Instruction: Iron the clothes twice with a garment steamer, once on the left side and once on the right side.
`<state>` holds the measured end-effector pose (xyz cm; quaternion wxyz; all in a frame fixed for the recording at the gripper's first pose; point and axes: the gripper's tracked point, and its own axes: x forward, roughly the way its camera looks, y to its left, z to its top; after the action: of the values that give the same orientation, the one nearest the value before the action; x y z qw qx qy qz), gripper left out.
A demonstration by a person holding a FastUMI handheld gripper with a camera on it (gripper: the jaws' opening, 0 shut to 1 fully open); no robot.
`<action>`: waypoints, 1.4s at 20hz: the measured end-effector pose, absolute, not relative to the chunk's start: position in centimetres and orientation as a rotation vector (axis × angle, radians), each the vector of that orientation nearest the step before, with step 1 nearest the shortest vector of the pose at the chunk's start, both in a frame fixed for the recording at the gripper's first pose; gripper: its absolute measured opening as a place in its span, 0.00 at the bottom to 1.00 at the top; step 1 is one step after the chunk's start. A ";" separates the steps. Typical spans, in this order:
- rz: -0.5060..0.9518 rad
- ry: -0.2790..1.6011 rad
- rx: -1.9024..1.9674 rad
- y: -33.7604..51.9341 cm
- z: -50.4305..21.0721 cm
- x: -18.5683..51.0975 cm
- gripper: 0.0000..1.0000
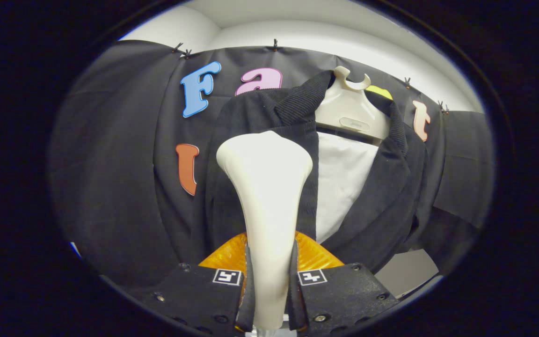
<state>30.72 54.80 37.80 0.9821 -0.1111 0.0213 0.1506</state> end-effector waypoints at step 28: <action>0.306 0.322 -0.254 51.2 17.5 29.7 0.31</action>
<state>29.72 51.23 17.49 0.9675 -0.1254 0.1593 0.1512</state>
